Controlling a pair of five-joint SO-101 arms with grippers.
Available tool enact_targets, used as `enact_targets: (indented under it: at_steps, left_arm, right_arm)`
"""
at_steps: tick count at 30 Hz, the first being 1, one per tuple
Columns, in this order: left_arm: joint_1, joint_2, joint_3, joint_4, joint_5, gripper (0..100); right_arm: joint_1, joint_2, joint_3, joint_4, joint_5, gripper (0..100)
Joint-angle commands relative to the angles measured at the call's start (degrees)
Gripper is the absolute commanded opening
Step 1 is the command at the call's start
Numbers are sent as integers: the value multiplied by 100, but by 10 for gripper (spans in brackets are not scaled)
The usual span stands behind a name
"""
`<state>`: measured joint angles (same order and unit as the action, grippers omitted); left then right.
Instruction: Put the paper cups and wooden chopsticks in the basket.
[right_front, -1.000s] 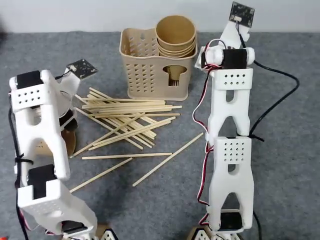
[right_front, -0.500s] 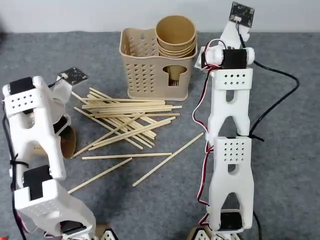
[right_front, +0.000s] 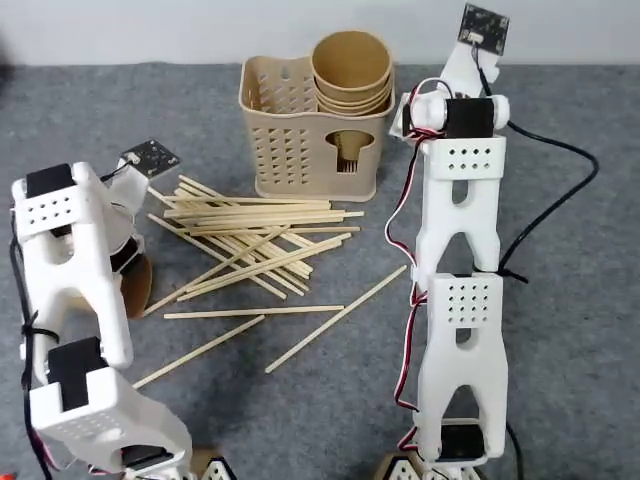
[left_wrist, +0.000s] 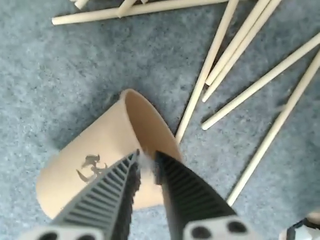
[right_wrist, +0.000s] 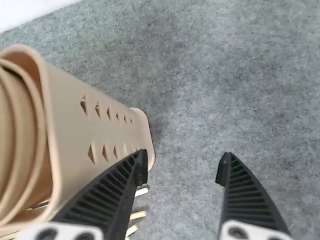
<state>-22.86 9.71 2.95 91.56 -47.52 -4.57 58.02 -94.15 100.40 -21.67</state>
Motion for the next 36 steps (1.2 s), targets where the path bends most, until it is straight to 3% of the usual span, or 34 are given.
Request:
enact_targets:
  at_steps: [1,7,13,28,33,36]
  left_arm:
    - [-62,-123,40,-18,-44,13]
    - [9,-176,-48,-53,-53,13]
    - [466,-149,-1015,-9,-273,13]
    - [651,-185,-1534,879,-290,17]
    - [369,-185,-1745,879,-396,168]
    - [79,-149,-1745,791,-1178,201]
  right_arm:
    - [-57,-84,-229,198,-44,241]
    - [-57,-84,-229,189,-44,241]
    - [-57,-84,-229,198,-44,241]
    - [-66,-84,-229,215,-44,242]
    - [-66,-110,-229,215,-44,242]
    - [-57,-110,-229,215,-44,242]
